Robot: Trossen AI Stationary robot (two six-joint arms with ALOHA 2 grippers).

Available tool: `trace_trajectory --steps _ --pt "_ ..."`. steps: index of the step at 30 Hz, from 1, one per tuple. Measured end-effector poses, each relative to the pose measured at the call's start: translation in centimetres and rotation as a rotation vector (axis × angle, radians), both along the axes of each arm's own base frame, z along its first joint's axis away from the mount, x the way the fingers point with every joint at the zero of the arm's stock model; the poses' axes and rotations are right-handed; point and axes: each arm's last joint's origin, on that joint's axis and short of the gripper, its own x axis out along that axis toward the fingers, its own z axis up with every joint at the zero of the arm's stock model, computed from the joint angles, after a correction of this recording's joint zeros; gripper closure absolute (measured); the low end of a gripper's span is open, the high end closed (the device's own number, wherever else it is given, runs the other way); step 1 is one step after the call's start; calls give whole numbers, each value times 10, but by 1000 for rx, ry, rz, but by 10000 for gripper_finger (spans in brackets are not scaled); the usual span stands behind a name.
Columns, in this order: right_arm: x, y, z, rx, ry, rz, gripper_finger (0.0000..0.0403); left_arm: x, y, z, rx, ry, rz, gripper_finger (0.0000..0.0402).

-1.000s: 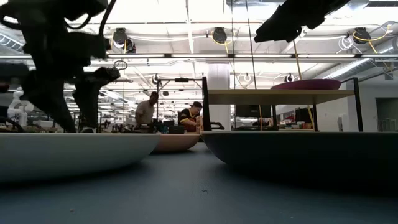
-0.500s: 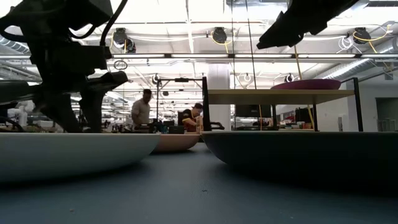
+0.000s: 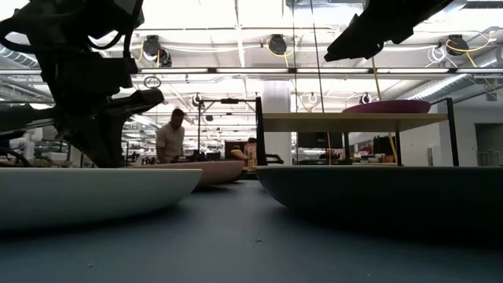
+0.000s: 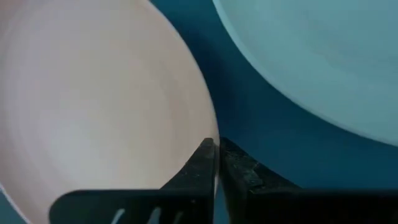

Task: Place and stack plates onto a shelf
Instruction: Put the right pink plate on the shelf

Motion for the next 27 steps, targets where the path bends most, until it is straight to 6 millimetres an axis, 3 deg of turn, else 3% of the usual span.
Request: trace_trajectory --steps 6,9,16,27 --pt "-2 -1 3 3 -11 1 255 1 0 2 1 1 -4 392" --pt "-6 -2 6 3 -9 1 255 6 -2 12 -1 -8 -4 392" --pt "-22 -7 16 36 5 -16 255 26 -8 54 32 -58 -35 393" --pt "-74 -2 37 163 25 40 263 58 -7 126 165 -277 -135 393"
